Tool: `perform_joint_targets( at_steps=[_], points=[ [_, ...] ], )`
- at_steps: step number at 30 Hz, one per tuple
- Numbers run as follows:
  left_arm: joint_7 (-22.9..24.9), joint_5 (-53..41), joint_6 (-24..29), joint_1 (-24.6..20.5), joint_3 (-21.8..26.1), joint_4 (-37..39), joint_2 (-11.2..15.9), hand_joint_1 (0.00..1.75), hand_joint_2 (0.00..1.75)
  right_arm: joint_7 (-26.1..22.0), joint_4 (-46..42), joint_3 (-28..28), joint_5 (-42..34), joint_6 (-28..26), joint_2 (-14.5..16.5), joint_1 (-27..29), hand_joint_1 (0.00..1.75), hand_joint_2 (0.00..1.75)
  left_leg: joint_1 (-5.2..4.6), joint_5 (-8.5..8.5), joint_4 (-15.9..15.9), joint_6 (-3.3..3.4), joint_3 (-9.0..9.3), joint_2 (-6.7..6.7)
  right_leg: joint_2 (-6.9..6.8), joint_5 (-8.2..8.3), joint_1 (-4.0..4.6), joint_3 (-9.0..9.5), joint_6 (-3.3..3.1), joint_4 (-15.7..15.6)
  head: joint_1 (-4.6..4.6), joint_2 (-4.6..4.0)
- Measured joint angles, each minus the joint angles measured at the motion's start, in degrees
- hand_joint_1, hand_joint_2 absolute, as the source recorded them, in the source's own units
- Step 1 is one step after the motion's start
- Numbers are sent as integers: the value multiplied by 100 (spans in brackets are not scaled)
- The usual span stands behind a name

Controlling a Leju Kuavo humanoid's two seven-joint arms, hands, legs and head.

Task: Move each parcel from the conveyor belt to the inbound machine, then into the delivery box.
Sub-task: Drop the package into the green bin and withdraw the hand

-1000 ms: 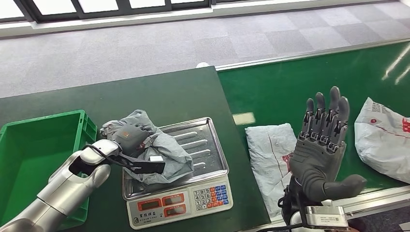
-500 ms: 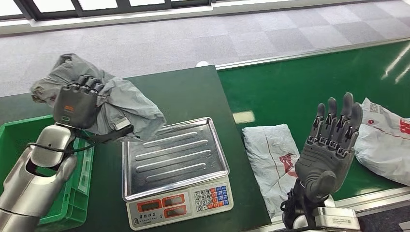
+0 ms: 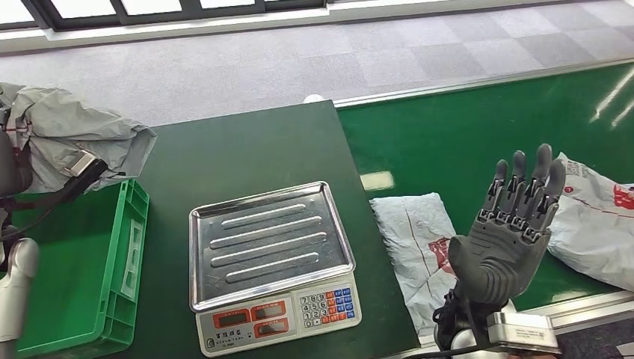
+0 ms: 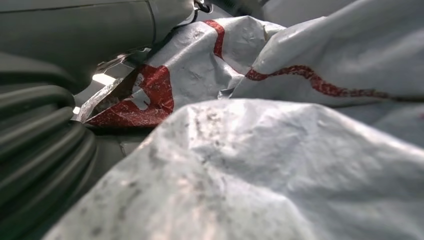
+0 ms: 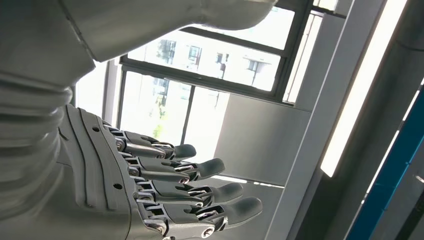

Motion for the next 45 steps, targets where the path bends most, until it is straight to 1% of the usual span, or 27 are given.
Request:
perform_joint_targets(
  at_steps=[6, 11, 15, 18, 26, 30, 32, 33, 34, 36, 38, 40, 42, 44, 45],
  points=[
    [129, 6, -187, 461, 573, 412, -58, 175, 175, -106, 2, 0, -19, -9, -31, 117, 0, 175, -1, -3, 0, 0, -1, 2, 0, -3, 0, -3, 0, -1, 0, -1],
    [140, 298, -404, 1122, 869, 674, -252, 175, 175, -116, 3, 0, -31, 76, -95, 169, 0, 175, -1, -10, 0, 2, -1, 9, 6, -7, 0, -8, 2, -2, 0, -1],
    [90, 485, -446, 1560, 948, 739, -387, 0, 0, -105, 26, 0, -60, 139, -140, 166, 0, 175, -2, -14, 0, 6, -3, 6, 4, -13, 1, -7, 5, -3, 0, -1],
    [79, 446, -516, 1686, 954, 739, -461, 0, 0, -72, 40, 0, -9, 123, -166, 166, 0, 175, -1, -18, 0, 7, -3, 4, 3, -16, 0, -6, 8, -4, 0, -1],
    [140, 384, -610, 1700, 952, 674, -594, 0, 0, 7, 61, 0, 111, 89, -231, 168, 0, 175, -1, -19, 0, 6, -3, 5, 2, -16, 0, -6, 8, -3, 0, -1],
    [142, 401, -606, 1700, 952, 669, -626, 0, 0, 22, 61, 0, 122, 88, -244, 168, 0, 0, -1, -19, 0, 6, -3, 5, 2, -16, 0, -6, 8, -3, 0, -1],
    [65, 646, -567, 1700, 952, 649, -644, 0, 0, 113, 63, 0, 241, 63, -254, 169, 0, 0, -1, -19, 0, 6, -2, 5, 2, -16, 1, -7, 8, -3, 0, -1],
    [-29, 950, -540, 1700, 952, 611, -662, 0, 0, 202, 69, -2, 377, 24, -267, 172, 0, 0, -2, -19, 0, 6, -2, 4, 2, -16, 1, -7, 8, -4, 1, -1],
    [-162, 1373, -522, 1699, 952, 552, -689, 0, 0, 312, 78, -6, 566, -30, -286, 175, 0, 0, -2, -19, 0, 6, -2, 4, 2, -16, 1, -7, 8, -4, 1, -1],
    [-471, 2509, -558, 1700, 938, 337, -770, 0, 0, 555, 110, -35, 1090, -162, -356, 183, 0, 0, -2, -20, 0, 6, -2, 4, 3, -16, 1, -6, 8, -5, 1, -1],
    [-662, 3357, -629, 1701, 911, 80, -858, 0, 0, 724, 147, -81, 1488, -248, -442, 192, 0, 87, -2, -22, 0, 7, -2, 6, 3, -16, 1, -7, 8, -6, 1, -1],
    [-707, 3599, -664, 1704, 897, -117, -922, 0, 0, 779, 179, -125, 1597, -275, -507, 203, 0, 175, -2, -24, 0, 6, -2, 7, 3, -17, 1, -8, 9, -6, 1, -1],
    [-814, 3888, -722, 1732, 897, -259, -968, 0, 0, 990, 210, -162, 1875, -257, -563, 210, 0, 87, -1, -26, 0, 5, -2, 8, 4, -18, 1, -9, 10, -6, 1, -1],
    [-1075, 4842, -825, 1843, 877, -468, -1022, 0, 0, 1525, 285, -208, 2679, -185, -669, 209, 0, 0, -2, -31, 0, 8, -1, 13, 5, -20, 1, -9, 13, -7, 0, -1],
    [-1223, 5481, -852, 1919, 848, -598, -1050, 0, 0, 1808, 351, -240, 3140, -138, -760, 193, 0, 0, -2, -34, 0, 9, -1, 15, 6, -21, 1, -8, 14, -9, 0, -1]
  ],
)
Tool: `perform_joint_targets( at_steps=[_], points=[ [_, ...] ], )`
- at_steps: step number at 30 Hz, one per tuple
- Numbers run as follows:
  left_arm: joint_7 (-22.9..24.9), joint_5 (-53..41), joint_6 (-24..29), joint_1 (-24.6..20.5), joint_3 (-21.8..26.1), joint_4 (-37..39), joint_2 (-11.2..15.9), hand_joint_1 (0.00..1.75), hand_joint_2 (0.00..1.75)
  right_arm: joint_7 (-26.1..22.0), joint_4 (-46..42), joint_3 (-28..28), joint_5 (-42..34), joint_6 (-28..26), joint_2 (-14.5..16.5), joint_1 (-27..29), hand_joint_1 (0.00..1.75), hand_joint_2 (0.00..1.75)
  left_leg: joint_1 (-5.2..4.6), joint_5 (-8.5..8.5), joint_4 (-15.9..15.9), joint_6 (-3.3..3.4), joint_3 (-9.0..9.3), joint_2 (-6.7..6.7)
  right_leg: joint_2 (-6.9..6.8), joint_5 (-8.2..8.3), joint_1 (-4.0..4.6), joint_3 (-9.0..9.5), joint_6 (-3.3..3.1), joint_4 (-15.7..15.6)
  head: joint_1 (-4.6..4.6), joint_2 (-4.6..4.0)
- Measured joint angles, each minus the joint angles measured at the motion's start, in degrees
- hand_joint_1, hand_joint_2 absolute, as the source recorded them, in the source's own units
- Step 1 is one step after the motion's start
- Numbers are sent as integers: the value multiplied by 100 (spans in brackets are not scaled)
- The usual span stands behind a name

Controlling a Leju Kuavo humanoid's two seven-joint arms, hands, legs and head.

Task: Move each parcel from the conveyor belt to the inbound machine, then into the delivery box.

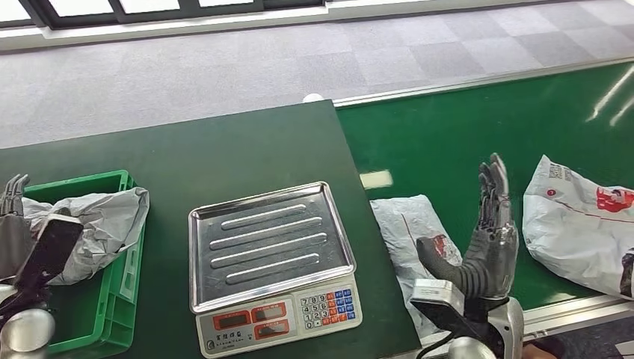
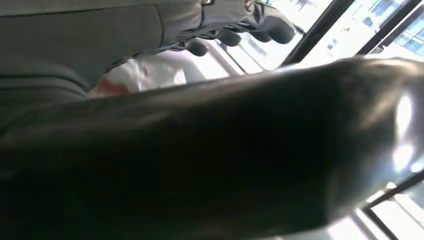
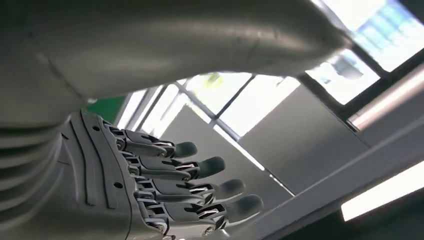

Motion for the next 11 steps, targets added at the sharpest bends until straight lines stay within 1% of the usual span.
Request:
perform_joint_targets(
  at_steps=[2, 4, 6, 8, 10, 11],
  points=[
    [-283, 1172, 50, 116, -84, -250, -43, 0, 0, 405, 200, -86, 684, 117, -264, -95, 0, 0, 0, -2, 1, 2, 1, 0, 0, 0, 0, 4, 1, -6, 0, 0],
    [-656, 2182, 96, 168, -183, -481, -69, 0, 0, 692, 481, -232, 1038, 394, -641, -249, 0, 0, -1, -2, 1, 2, 2, -4, -1, 0, 0, 10, 2, -11, 0, 0],
    [-1093, 3217, -35, 261, -302, -770, -102, 0, 0, 970, 789, -460, 1259, 850, -1067, -337, 0, 0, -1, -4, 2, 5, 2, -7, -2, -1, 0, 14, 4, -13, 1, 0],
    [-1477, 4182, -374, 466, -436, -1165, -177, 0, 0, 1261, 1085, -764, 1424, 1418, -1503, -309, 0, 0, -2, -10, 2, 12, 2, -8, -4, -7, -1, 14, 12, -14, 0, 0],
    [-1784, 4793, -689, 700, -576, -1574, -298, 0, 0, 1425, 1407, -1076, 1479, 1982, -1922, -249, 0, 87, -2, -18, 2, 20, 1, -8, -5, -13, -1, 14, 20, -15, 0, 0],
    [-1846, 4898, -753, 754, -610, -1666, -329, 0, 0, 1445, 1487, -1148, 1479, 2111, -2018, -233, 0, 116, -2, -20, 2, 21, 1, -8, -5, -15, -1, 14, 22, -15, 1, 0]
  ],
)
